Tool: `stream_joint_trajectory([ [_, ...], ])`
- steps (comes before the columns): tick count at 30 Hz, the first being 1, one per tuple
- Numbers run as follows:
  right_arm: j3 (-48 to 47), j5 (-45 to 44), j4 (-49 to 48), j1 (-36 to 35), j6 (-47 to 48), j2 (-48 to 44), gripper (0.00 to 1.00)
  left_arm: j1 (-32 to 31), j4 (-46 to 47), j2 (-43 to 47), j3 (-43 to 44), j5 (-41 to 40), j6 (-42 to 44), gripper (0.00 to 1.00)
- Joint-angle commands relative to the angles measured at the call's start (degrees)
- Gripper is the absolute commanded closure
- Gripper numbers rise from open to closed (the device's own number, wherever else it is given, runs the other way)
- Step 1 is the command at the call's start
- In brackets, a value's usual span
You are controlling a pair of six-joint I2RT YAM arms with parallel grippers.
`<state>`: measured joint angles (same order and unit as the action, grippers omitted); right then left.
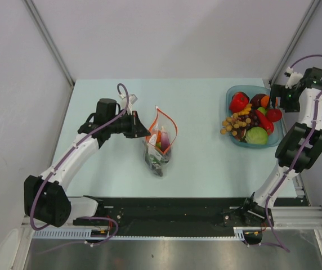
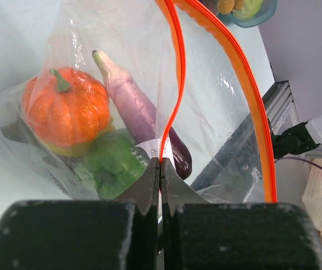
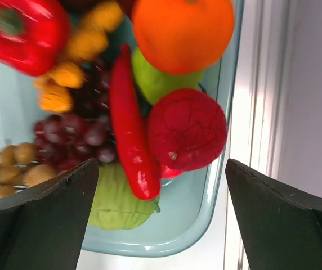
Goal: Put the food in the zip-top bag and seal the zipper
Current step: Pick up the fake fruit from the bin.
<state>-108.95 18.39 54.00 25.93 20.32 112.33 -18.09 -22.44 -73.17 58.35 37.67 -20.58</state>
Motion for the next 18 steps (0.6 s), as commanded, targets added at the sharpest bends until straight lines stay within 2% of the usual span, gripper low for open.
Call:
stream_joint_trajectory([
  [1,-0.7,-5.7,3.6,0.0,0.4,3.7,0.00,-0.2,0.2,0.0,3.0,0.6,1.7,1.00],
  [7,-0.4,-5.3,2.4,-0.2,-0.6,6.3,0.00,-0.1,-0.9,-0.1,2.7,1.0,2.5,1.00],
  [14,-1.1,-3.9,-0.2,-0.4,-2.6,8.7,0.14,-0.1,-1.0,-0.1,2.5,1.0,2.5,1.00],
  [18,-2.3,-2.8,0.0,-0.3,-2.4,9.2,0.15,-0.1,-1.6,-0.1,2.9,0.9,2.8,1.00],
])
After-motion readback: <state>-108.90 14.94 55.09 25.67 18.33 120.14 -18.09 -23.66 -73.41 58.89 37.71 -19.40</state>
